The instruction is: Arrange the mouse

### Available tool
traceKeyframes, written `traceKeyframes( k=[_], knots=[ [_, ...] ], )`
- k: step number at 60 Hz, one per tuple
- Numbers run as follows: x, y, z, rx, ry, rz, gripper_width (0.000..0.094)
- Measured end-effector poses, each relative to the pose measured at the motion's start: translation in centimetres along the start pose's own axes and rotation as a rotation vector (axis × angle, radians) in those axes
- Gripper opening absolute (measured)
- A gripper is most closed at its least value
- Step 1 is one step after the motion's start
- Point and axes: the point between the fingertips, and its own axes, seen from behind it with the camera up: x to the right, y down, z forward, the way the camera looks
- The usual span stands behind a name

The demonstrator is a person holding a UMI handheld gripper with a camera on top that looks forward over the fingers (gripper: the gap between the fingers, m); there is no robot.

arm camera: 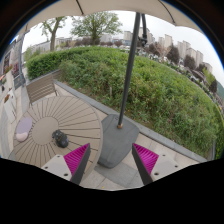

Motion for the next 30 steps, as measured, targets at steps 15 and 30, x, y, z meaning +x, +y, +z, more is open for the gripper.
traceKeyframes(
  k=[15,30],
  knots=[
    [-6.6,0.2,-0.2,0.000,-0.093,-0.039,0.0855],
    [-14.6,2.5,-0.9,-0.014,-0.224,-0.119,0.0853]
  ],
)
